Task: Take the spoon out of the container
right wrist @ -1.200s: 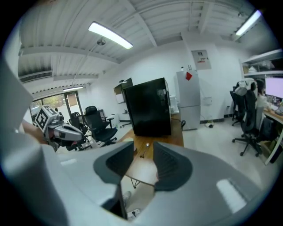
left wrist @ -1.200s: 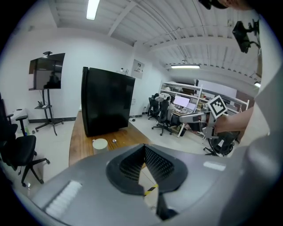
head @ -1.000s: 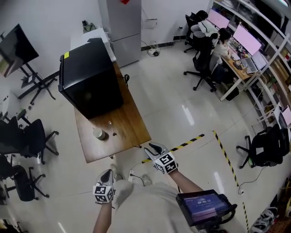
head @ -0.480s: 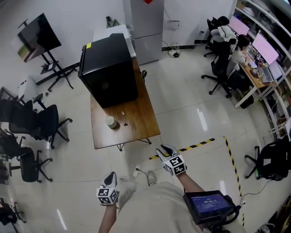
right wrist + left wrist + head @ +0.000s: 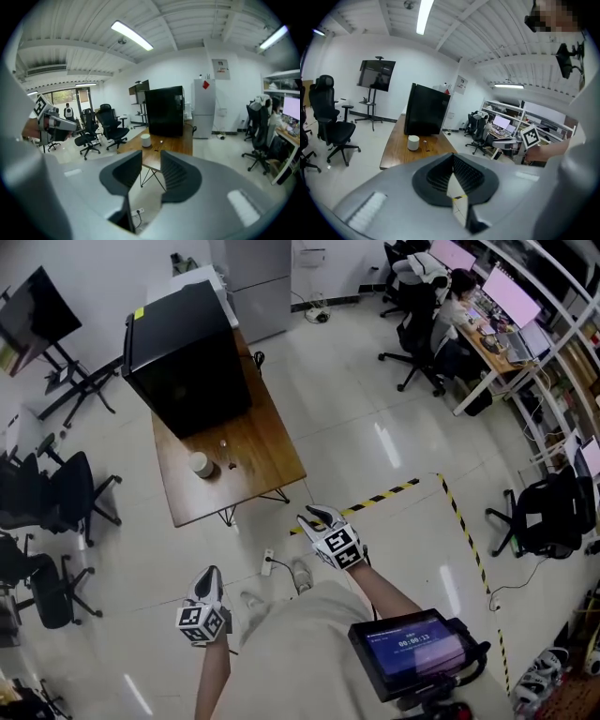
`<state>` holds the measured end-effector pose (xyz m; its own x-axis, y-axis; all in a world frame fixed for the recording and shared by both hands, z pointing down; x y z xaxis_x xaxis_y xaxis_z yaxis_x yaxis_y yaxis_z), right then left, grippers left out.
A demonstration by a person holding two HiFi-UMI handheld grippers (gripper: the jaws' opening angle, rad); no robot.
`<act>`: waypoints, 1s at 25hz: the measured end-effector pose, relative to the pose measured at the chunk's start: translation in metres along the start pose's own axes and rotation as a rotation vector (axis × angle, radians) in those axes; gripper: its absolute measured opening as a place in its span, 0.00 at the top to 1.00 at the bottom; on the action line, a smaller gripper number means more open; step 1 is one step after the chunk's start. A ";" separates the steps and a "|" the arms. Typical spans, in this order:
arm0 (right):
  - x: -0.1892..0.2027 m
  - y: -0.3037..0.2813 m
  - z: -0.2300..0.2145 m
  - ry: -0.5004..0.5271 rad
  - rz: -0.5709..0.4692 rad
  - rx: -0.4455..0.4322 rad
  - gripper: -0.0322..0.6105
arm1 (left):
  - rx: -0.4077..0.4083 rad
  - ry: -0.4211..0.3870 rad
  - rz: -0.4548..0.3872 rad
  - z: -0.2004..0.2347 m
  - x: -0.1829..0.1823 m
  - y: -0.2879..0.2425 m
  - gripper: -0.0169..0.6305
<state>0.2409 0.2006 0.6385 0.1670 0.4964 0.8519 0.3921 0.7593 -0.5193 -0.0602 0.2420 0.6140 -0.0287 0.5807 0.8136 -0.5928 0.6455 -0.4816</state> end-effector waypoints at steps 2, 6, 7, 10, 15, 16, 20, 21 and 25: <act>-0.003 -0.002 0.006 -0.011 0.002 0.020 0.76 | 0.020 0.015 0.005 0.003 -0.001 0.006 0.99; -0.008 -0.008 0.028 -0.042 -0.009 0.031 0.76 | 0.051 0.017 0.029 0.012 0.005 0.020 0.99; -0.007 -0.010 0.032 -0.045 -0.008 0.033 0.76 | 0.056 0.014 0.036 0.014 0.008 0.022 0.99; -0.005 -0.016 0.042 -0.070 0.002 0.043 0.76 | 0.067 0.009 0.054 0.026 0.012 0.027 0.99; -0.004 -0.026 0.065 -0.136 0.025 0.043 0.78 | 0.075 0.014 0.081 0.052 0.011 0.035 0.99; -0.003 -0.027 0.069 -0.138 0.029 0.042 0.79 | 0.076 0.015 0.086 0.056 0.011 0.034 0.99; 0.001 -0.025 0.073 -0.147 0.030 0.046 0.78 | 0.090 0.009 0.094 0.059 0.011 0.021 0.99; 0.004 -0.023 0.071 -0.153 0.032 0.048 0.79 | 0.097 0.007 0.094 0.057 0.011 0.016 0.99; 0.018 -0.024 0.074 -0.168 0.058 0.045 0.79 | 0.117 -0.003 0.093 0.054 0.005 0.004 0.99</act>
<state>0.1677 0.2219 0.6615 0.0333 0.6006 0.7989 0.3448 0.7433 -0.5732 -0.1061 0.2214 0.6337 -0.0903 0.6336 0.7684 -0.6770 0.5268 -0.5140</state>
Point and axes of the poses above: the fingertips, and each gripper's own axes: y backward along the fingers, z to its left, x out of its underside, the point moved 3 cm from there along y, backward along the fingers, and after that the axes turned 3 degrees about z, right-handed, at the moved point
